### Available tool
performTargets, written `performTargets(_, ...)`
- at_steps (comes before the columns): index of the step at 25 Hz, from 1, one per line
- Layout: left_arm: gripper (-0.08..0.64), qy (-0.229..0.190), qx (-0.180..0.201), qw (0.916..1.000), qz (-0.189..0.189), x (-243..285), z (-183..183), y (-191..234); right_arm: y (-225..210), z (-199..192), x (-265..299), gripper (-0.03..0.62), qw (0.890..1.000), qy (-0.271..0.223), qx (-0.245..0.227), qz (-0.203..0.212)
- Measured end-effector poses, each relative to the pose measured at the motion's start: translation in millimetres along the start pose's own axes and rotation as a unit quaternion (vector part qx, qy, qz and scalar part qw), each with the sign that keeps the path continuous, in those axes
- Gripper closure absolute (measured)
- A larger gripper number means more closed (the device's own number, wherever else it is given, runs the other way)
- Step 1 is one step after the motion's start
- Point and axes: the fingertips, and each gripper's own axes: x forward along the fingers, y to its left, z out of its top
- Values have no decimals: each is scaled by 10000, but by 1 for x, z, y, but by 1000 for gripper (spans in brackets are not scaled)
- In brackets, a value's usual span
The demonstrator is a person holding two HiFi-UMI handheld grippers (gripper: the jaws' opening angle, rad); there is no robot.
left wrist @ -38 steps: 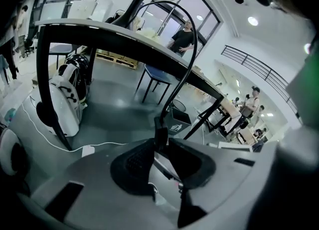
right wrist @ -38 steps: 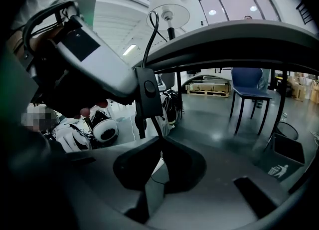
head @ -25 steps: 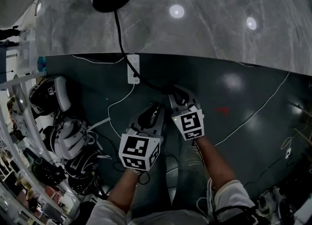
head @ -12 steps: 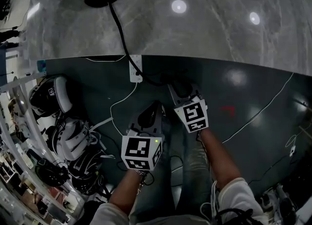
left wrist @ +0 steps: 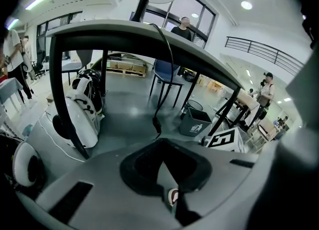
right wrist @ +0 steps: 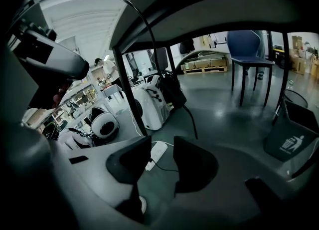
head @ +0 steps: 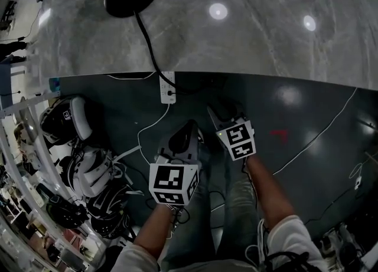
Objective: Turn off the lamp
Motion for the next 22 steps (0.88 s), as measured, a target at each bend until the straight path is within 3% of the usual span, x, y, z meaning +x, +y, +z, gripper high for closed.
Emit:
performTargets(4, 552, -49, -68, 10000, 36, -2, 0, -4, -2, 8, -19, 468, 9997, -214, 103, -89)
performTargets(8, 552, -150, -80, 9998, 99, -10, 4, -13, -5, 30, -49, 570, 9973, -608, 274, -309)
performTargets(13, 552, -389, -24, 9988, 281, -32, 27, -27, -1, 62, -101, 592, 9925, -880, 628, -574)
performTargets(18, 552, -741, -49, 9961, 472, -61, 72, -42, 14, 101, -147, 592, 9922, -828, 637, -681)
performTargets(22, 552, -1038, -50, 9930, 564, -51, 122, -45, -1, 149, -156, 592, 9914, -1007, 620, -567)
